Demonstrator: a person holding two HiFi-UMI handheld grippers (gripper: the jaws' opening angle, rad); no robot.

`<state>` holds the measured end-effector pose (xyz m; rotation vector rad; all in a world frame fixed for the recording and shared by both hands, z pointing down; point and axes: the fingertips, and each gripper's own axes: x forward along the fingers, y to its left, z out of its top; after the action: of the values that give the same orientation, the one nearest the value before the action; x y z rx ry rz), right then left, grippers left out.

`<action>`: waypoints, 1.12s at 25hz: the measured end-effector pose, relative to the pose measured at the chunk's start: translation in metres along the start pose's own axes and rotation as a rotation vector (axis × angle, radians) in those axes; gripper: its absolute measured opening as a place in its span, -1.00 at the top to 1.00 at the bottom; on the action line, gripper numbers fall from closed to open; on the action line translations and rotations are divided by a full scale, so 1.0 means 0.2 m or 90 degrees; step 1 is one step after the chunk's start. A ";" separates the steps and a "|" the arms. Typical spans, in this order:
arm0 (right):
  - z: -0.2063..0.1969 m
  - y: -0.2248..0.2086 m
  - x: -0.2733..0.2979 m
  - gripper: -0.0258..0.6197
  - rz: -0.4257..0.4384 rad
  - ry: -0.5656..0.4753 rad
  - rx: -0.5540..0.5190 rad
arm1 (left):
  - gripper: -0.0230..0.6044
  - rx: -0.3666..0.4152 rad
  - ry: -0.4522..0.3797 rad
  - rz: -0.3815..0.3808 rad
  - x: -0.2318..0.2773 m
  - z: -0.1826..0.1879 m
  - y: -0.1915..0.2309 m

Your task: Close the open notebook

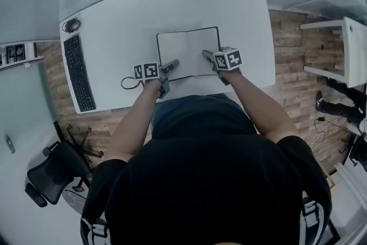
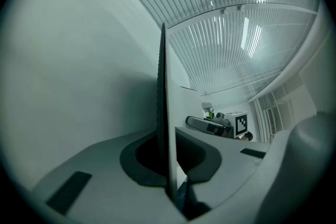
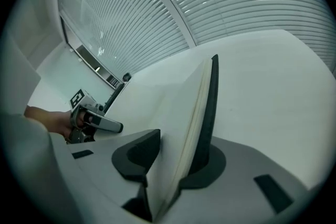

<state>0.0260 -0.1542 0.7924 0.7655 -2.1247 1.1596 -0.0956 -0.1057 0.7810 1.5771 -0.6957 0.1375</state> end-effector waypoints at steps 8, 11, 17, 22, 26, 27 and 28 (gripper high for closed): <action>-0.03 -0.12 -0.04 0.32 -0.018 -0.016 0.027 | 0.78 -0.006 -0.005 0.002 0.00 0.00 0.00; -0.04 -0.16 -0.05 0.28 -0.035 -0.016 0.045 | 0.78 -0.008 -0.004 -0.001 -0.01 0.01 0.00; -0.07 -0.25 -0.12 0.26 -0.063 -0.019 0.066 | 0.78 -0.014 -0.006 0.012 0.01 0.01 -0.01; -0.11 -0.32 -0.19 0.28 -0.076 -0.025 0.080 | 0.78 -0.008 0.004 0.022 0.00 0.01 -0.03; -0.12 -0.33 -0.22 0.36 -0.080 -0.032 0.071 | 0.78 -0.002 0.003 0.028 -0.01 0.01 -0.04; -0.12 -0.33 -0.23 0.42 -0.078 -0.037 0.066 | 0.78 0.000 0.002 0.031 0.00 0.01 -0.04; -0.12 -0.32 -0.23 0.54 -0.075 -0.043 0.061 | 0.78 0.004 0.002 0.034 0.00 0.01 -0.04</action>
<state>0.1078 -0.1533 0.8022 0.9717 -2.0598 1.1941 -0.0923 -0.1082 0.7738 1.5653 -0.7352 0.1821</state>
